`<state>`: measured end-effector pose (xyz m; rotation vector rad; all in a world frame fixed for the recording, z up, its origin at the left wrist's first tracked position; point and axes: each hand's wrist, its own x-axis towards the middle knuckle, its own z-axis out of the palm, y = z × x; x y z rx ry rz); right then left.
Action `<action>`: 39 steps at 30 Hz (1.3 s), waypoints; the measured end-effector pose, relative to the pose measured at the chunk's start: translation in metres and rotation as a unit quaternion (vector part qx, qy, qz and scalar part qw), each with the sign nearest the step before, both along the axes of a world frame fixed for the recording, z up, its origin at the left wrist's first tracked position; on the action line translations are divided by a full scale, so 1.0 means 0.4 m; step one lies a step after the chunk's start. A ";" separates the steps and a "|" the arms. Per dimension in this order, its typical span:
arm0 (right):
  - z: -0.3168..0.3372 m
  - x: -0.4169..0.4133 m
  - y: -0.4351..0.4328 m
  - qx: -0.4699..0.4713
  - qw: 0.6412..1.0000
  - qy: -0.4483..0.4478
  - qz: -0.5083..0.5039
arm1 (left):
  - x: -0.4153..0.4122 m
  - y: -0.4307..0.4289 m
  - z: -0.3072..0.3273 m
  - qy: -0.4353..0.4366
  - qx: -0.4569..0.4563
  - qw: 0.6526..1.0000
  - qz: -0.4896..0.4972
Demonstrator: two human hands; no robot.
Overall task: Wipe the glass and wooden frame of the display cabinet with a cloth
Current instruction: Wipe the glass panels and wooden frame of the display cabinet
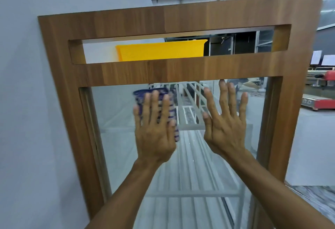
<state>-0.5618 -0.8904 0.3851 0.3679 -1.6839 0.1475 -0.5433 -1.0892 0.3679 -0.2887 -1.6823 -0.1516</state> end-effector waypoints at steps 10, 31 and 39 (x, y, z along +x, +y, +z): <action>0.017 -0.005 0.116 0.023 1.000 -0.001 -0.010 | -0.020 0.168 0.007 0.008 -0.041 0.999 -0.013; 0.032 0.017 0.382 0.039 0.996 0.016 0.076 | -0.028 0.457 0.022 -0.003 -0.031 0.999 -0.032; 0.014 0.000 0.380 0.005 0.984 0.020 0.180 | -0.034 0.548 0.059 0.010 -0.043 0.998 -0.034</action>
